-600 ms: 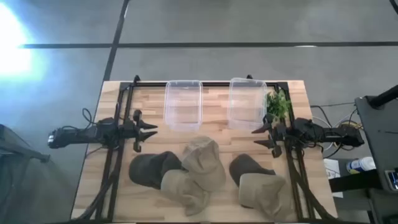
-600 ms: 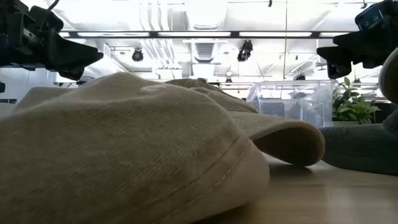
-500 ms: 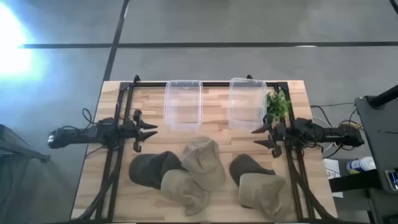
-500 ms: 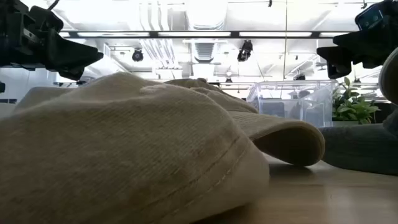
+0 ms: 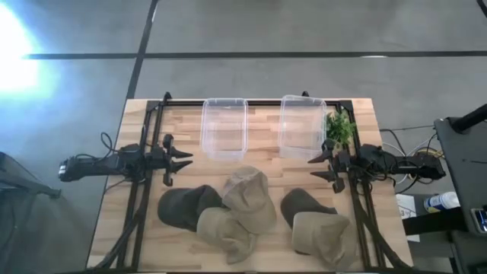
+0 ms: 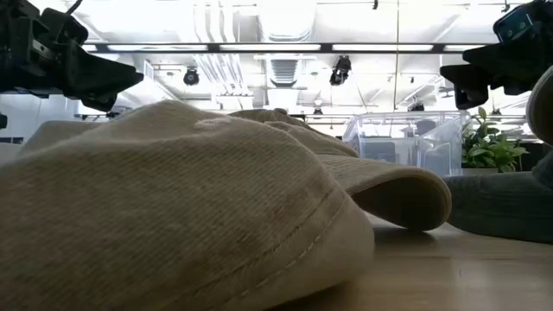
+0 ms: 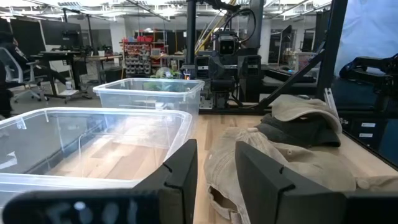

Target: Pick & Place hat

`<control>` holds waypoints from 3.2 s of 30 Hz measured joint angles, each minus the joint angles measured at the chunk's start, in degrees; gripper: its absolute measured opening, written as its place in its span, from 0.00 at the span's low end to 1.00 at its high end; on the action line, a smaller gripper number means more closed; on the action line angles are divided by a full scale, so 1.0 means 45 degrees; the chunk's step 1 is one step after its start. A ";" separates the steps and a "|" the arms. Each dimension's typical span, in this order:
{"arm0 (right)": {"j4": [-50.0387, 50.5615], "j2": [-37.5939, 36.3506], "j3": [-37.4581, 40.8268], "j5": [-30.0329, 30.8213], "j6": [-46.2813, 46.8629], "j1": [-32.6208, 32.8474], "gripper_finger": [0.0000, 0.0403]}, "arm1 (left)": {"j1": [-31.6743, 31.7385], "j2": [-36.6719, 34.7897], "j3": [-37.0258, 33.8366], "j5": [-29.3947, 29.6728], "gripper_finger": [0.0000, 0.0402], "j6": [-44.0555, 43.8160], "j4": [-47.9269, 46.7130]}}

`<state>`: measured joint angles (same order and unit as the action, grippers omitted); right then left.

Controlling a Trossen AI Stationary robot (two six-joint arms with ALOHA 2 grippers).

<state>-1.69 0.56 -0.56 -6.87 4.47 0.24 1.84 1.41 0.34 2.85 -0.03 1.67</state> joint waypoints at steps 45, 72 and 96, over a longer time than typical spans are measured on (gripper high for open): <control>-0.0351 0.0008 0.0014 -0.0131 0.8835 0.0002 0.48 | 0.0002 0.0053 0.0000 0.0015 0.26 0.0000 -0.0010; -0.0565 0.6900 -0.2123 -0.4056 1.1254 0.0007 0.48 | -0.0002 0.0053 0.0000 -0.0039 0.26 0.0000 -0.0029; 0.9777 2.1286 -1.2650 -0.4804 -0.4417 0.0382 0.48 | 0.0002 0.0053 0.0000 0.0019 0.26 0.0000 -0.0019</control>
<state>42.30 96.34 -57.48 -28.49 -15.41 1.96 1.85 1.65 0.34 2.94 -0.03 1.58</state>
